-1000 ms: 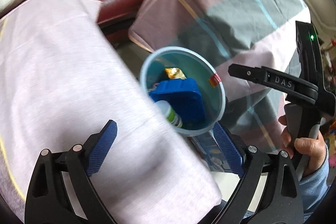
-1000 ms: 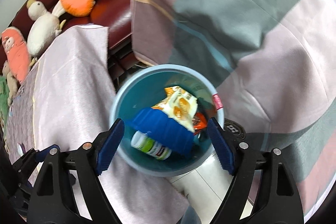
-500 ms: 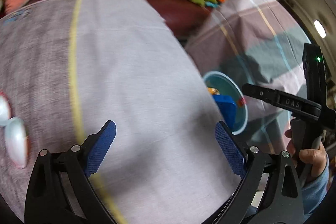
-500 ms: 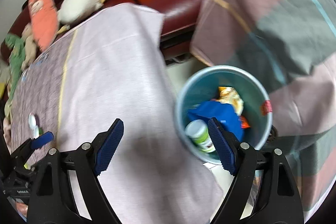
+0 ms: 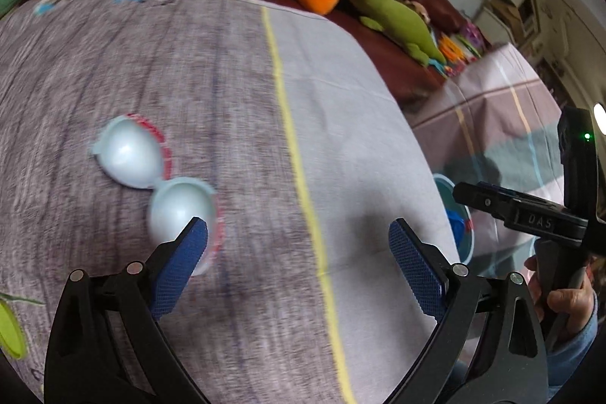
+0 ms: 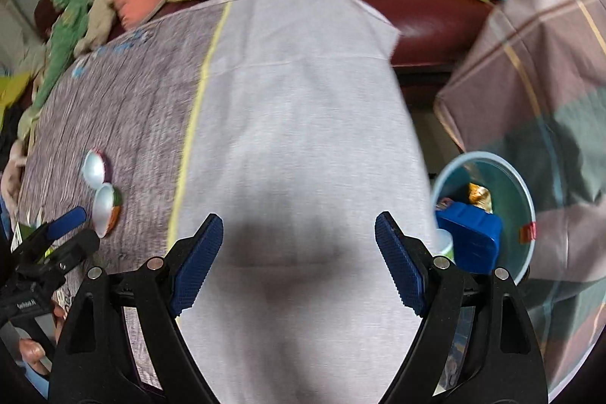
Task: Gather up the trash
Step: 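Grasp the green-orange capsule half with the right tool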
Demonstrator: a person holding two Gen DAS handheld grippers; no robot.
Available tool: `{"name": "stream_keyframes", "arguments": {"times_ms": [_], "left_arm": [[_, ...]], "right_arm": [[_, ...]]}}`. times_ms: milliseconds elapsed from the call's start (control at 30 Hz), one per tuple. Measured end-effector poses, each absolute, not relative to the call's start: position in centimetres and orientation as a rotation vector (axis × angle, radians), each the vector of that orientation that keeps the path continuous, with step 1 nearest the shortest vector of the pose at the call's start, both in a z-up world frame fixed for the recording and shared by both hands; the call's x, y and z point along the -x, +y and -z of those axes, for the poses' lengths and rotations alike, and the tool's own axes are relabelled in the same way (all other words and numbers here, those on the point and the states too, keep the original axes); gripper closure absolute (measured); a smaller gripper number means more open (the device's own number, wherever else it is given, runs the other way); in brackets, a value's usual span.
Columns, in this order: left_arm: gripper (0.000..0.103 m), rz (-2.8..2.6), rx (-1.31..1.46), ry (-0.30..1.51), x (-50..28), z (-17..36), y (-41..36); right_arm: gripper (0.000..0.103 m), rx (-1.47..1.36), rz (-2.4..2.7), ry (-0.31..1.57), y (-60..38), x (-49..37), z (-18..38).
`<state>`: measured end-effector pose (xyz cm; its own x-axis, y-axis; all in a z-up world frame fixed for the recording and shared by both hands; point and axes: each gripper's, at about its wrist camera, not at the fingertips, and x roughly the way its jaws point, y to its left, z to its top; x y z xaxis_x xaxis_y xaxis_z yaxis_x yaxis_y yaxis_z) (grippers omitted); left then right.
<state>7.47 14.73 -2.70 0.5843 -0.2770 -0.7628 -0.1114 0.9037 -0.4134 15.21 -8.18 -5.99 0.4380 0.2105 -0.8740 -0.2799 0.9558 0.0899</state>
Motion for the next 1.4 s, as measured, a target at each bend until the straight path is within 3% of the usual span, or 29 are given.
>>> {"name": "stream_keyframes", "arguments": {"times_ms": [1100, 1233, 1300, 1367, 1400], "left_arm": [[0.007, -0.264, 0.639, 0.938, -1.0, 6.3, 33.6], [0.007, -0.264, 0.632, 0.955, -1.6, 6.6, 33.8], [0.007, -0.262, 0.63, 0.962, -2.0, 6.7, 33.8], [0.007, -0.257, 0.629, 0.968, -2.4, 6.7, 33.6], [0.007, -0.252, 0.626, 0.97, -2.7, 6.7, 33.3]], "right_arm": [[0.025, 0.29, -0.603, 1.216, 14.8, -12.2, 12.4], [0.042, 0.289, -0.608, 1.226, 15.5, -12.7, 13.5], [0.062, 0.29, -0.617, 1.228, 15.6, -12.9, 13.9], [0.095, 0.291, -0.619, 1.217, 15.4, -13.2, 14.0], [0.095, 0.289, -0.617, 1.209, 15.3, -13.3, 13.9]]}}
